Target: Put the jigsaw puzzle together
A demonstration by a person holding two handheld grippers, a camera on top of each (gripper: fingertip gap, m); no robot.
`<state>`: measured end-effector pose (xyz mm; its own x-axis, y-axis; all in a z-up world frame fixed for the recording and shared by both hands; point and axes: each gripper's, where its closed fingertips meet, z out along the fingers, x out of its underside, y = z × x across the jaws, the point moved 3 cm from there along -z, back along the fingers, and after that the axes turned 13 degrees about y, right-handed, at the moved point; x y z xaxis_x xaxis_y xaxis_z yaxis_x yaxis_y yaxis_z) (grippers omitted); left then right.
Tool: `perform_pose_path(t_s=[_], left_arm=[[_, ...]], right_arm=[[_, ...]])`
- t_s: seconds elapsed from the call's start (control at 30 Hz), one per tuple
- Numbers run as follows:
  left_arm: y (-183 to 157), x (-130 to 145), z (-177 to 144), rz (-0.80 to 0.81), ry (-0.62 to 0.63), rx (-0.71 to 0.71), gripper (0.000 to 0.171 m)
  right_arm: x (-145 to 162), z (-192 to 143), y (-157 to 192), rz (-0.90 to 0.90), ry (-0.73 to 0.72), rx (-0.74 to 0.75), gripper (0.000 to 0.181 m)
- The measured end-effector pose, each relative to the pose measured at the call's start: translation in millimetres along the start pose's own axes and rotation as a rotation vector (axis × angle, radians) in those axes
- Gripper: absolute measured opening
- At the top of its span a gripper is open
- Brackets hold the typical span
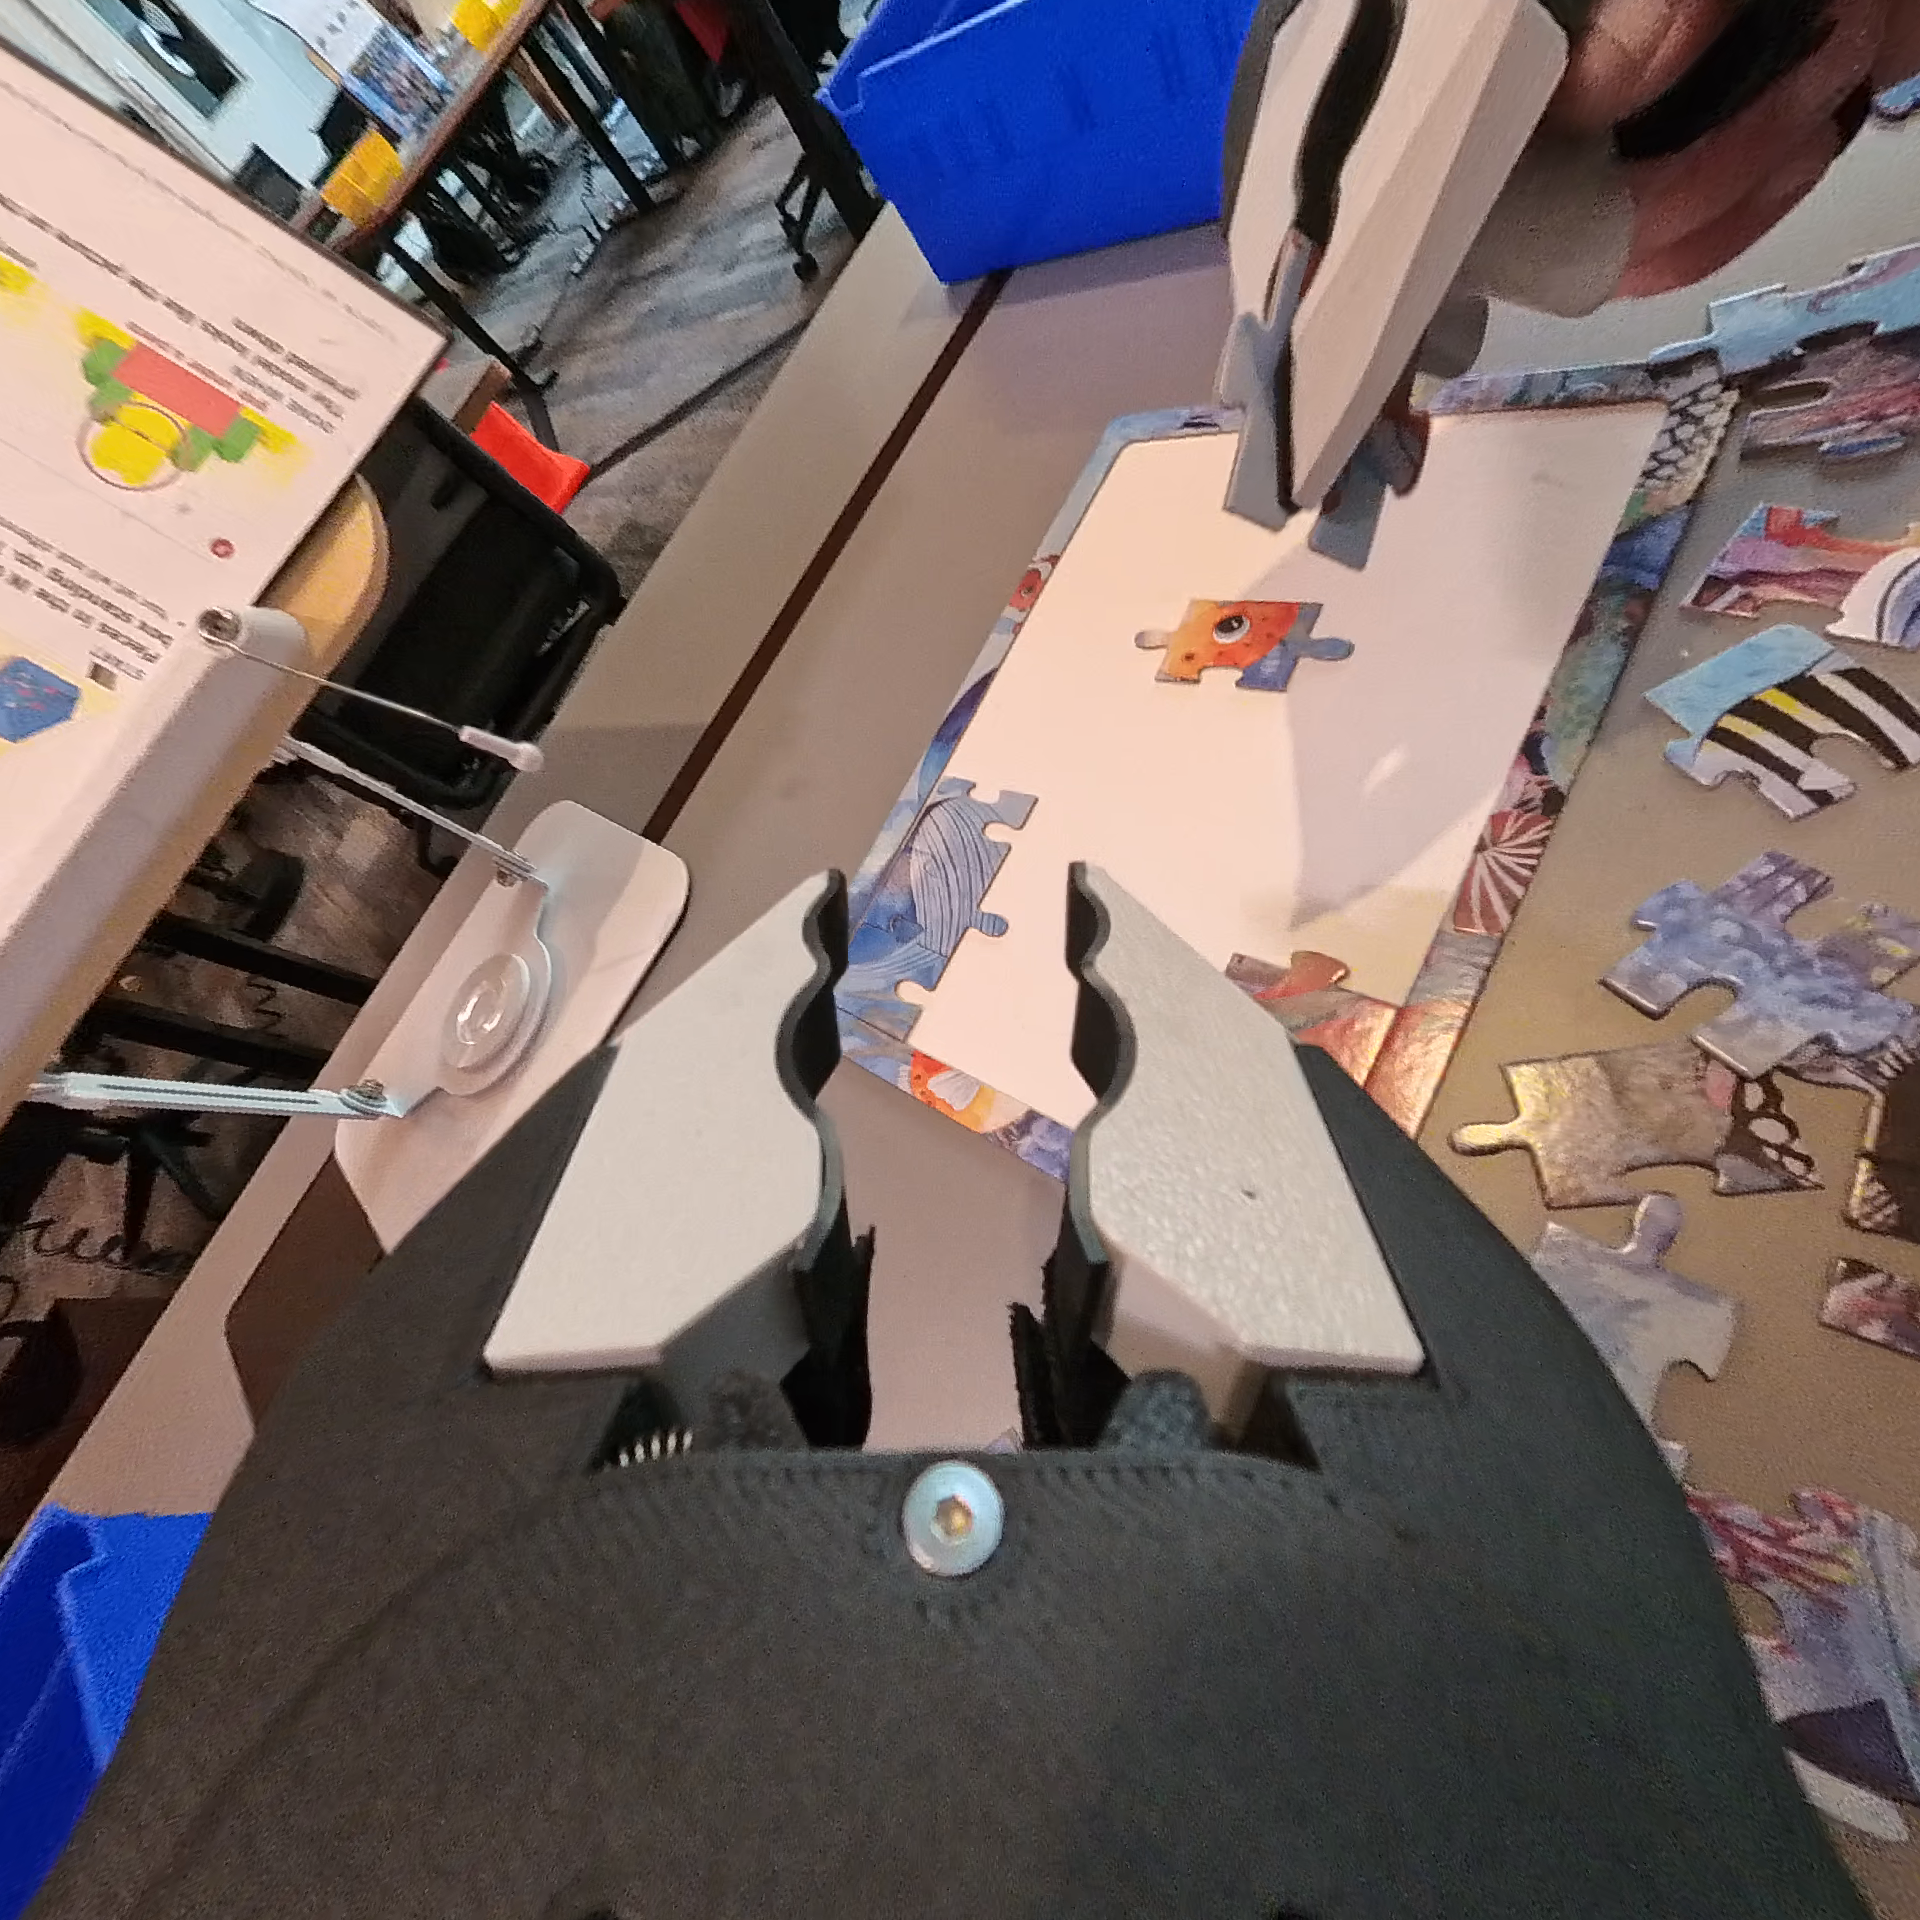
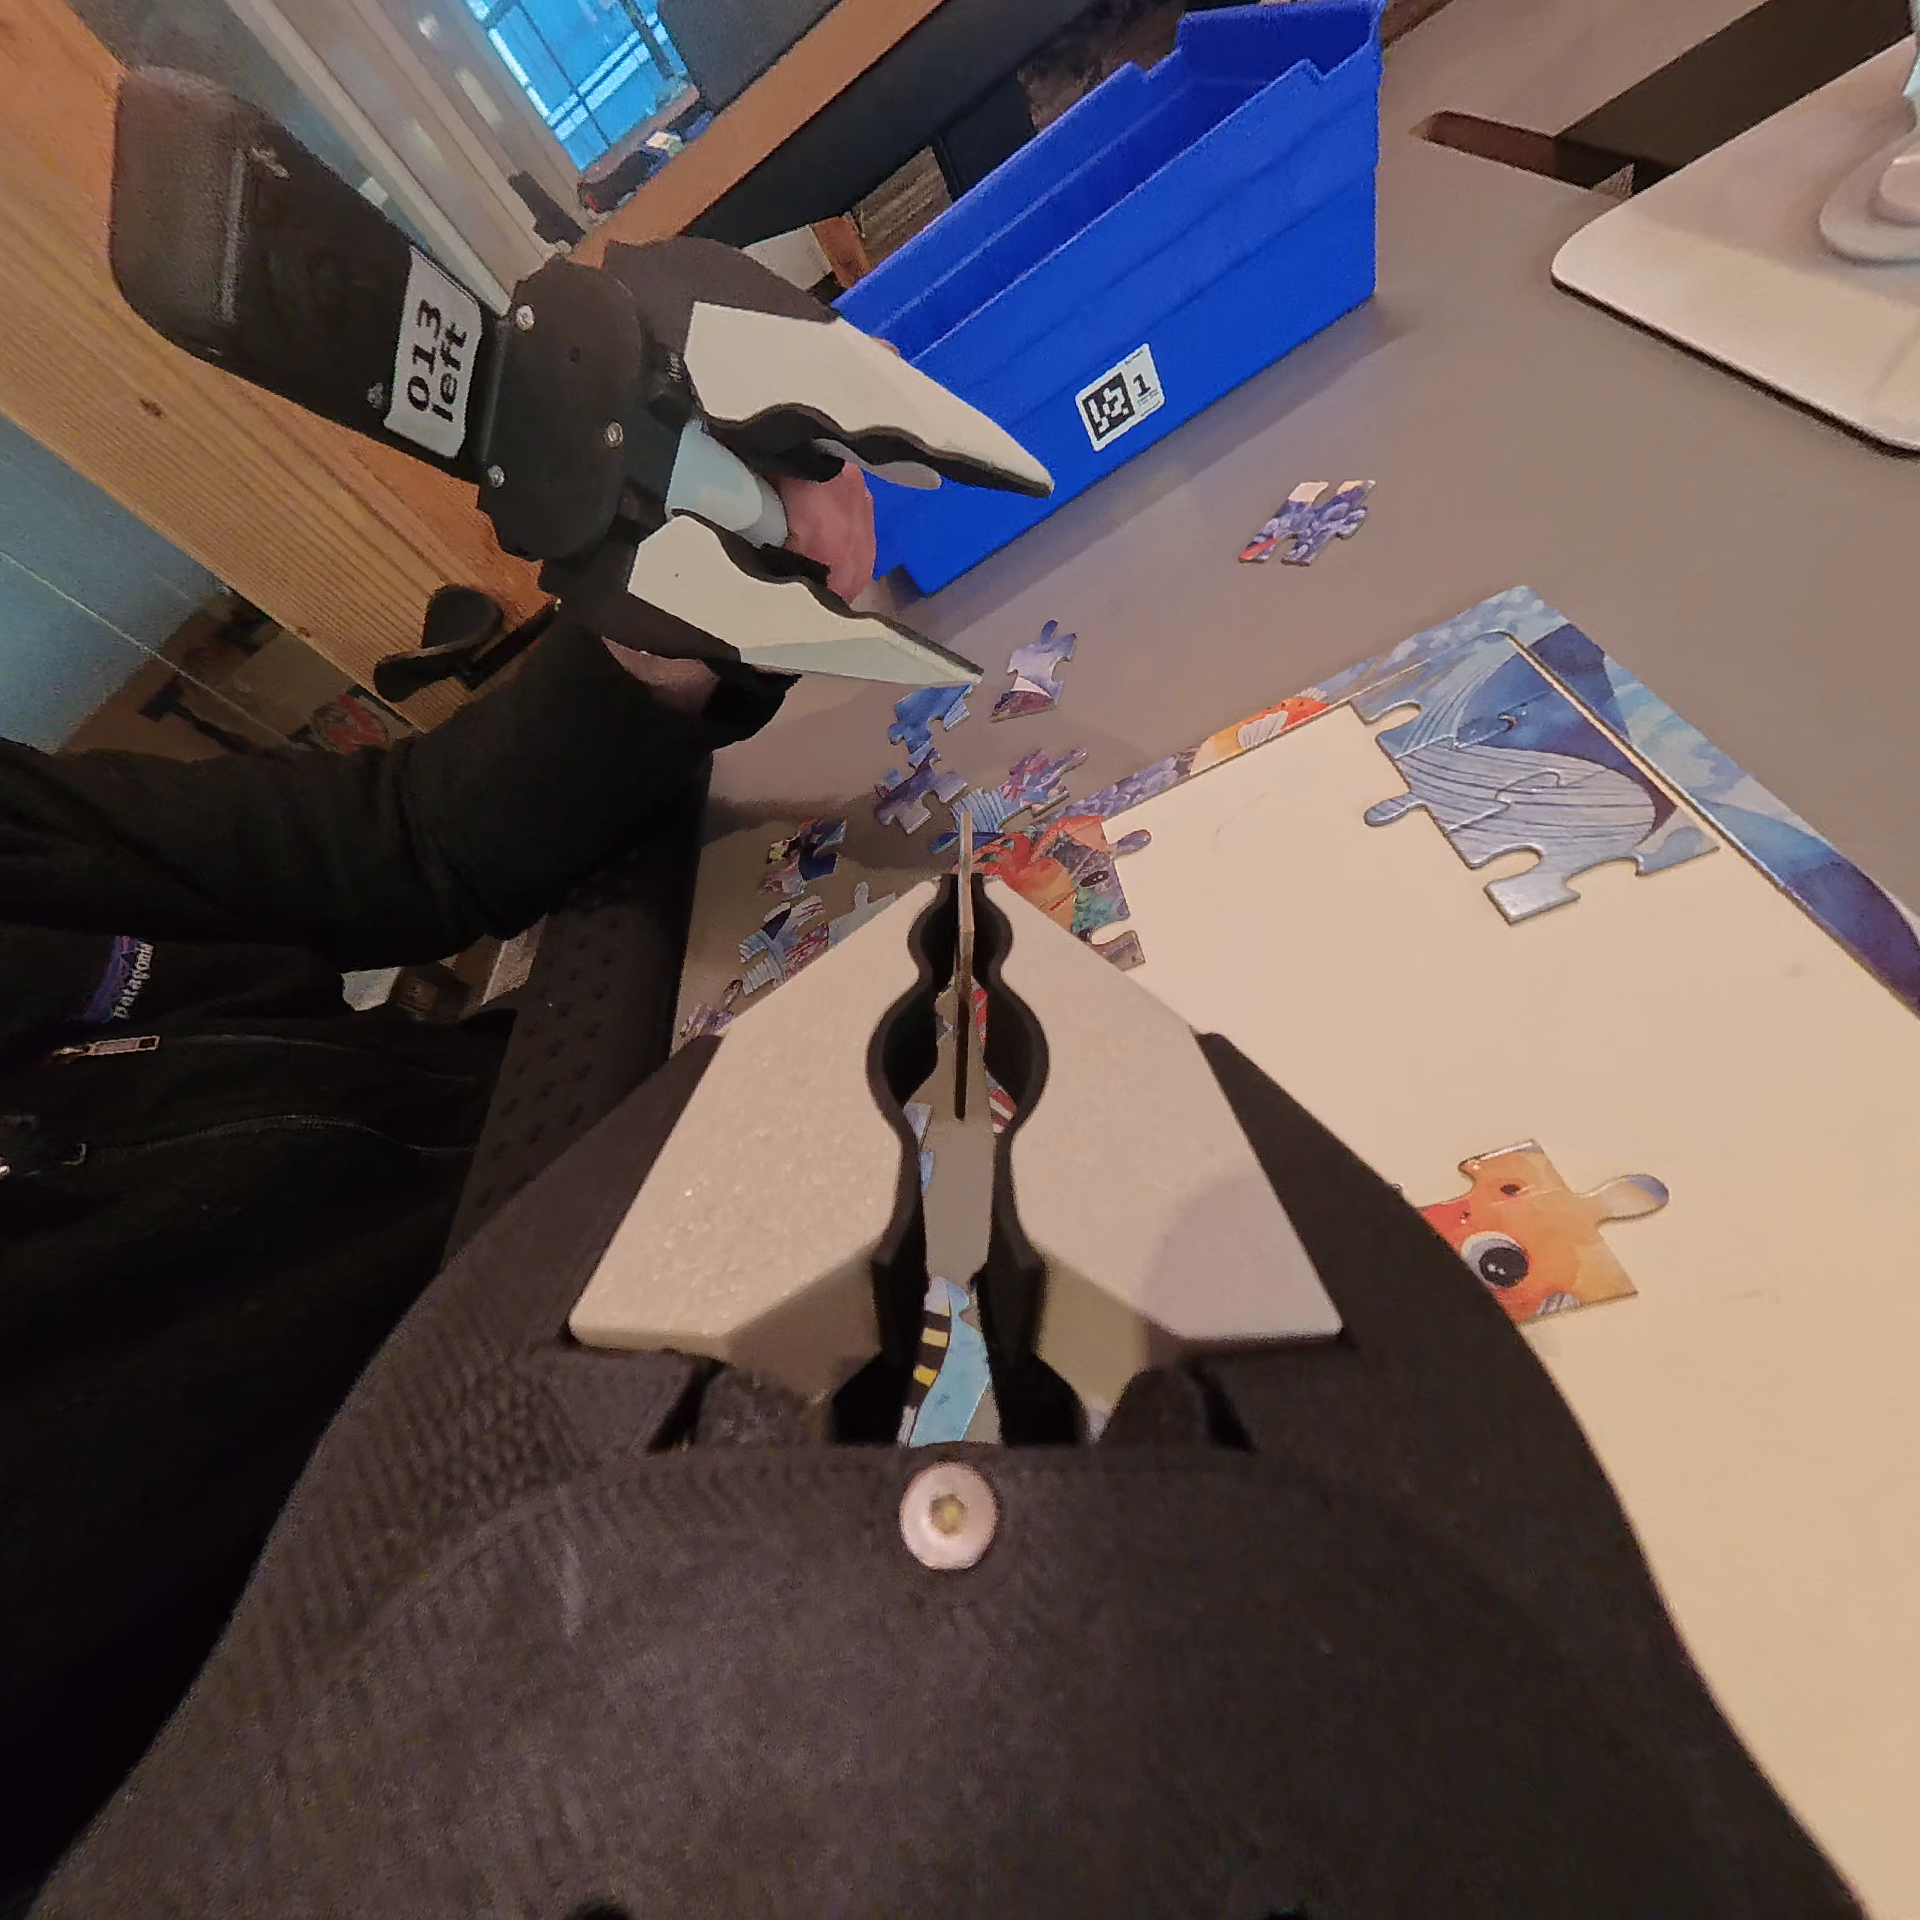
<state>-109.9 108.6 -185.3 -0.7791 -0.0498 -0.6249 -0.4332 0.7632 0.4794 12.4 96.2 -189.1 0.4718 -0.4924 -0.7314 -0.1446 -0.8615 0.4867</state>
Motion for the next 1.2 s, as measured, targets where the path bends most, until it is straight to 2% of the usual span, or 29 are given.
perform_pose_path(t_s=[0.13,0.23,0.37,0.5,0.6,0.7,0.83,0.93,1.07,1.13,1.2], left_arm=[[-6.9,4.4,2.4,0.005,0.012,0.078,0.040],[-3.8,10.8,1.9,0.031,0.057,0.058,0.039],[0.3,33.0,-5.0,0.021,0.184,0.135,0.037],[-12.6,71.6,-22.9,-0.006,0.381,0.318,0.047],[-22.2,95.8,-30.2,-0.011,0.510,0.378,0.058],[-31.9,109.4,-23.8,0.002,0.597,0.419,0.068],[-42.9,111.8,-6.8,0.032,0.627,0.446,0.068],[-48.8,119.3,2.5,0.030,0.662,0.478,0.064],[-48.9,116.7,6.3,-0.018,0.611,0.528,0.051],[-52.2,113.3,5.2,-0.024,0.575,0.562,0.030],[-52.9,112.5,6.0,-0.005,0.565,0.555,0.015]], right_arm=[[2.7,-1.5,-6.0,0.035,0.003,-0.020,0.000],[6.1,0.0,-8.4,0.035,0.036,-0.005,0.000],[17.4,6.6,1.4,-0.032,0.164,0.007,0.000],[21.8,13.5,11.3,-0.095,0.222,0.013,0.000],[24.9,16.5,13.4,-0.108,0.242,0.005,0.000],[24.9,15.8,13.3,-0.110,0.240,0.004,0.000],[24.3,14.7,12.8,-0.113,0.237,0.005,0.000],[25.7,17.0,12.3,-0.113,0.243,0.001,0.000],[27.6,20.2,12.7,-0.117,0.254,-0.003,0.000],[28.1,21.1,13.2,-0.120,0.256,-0.006,0.000],[28.0,21.1,13.5,-0.121,0.256,-0.006,0.000]])
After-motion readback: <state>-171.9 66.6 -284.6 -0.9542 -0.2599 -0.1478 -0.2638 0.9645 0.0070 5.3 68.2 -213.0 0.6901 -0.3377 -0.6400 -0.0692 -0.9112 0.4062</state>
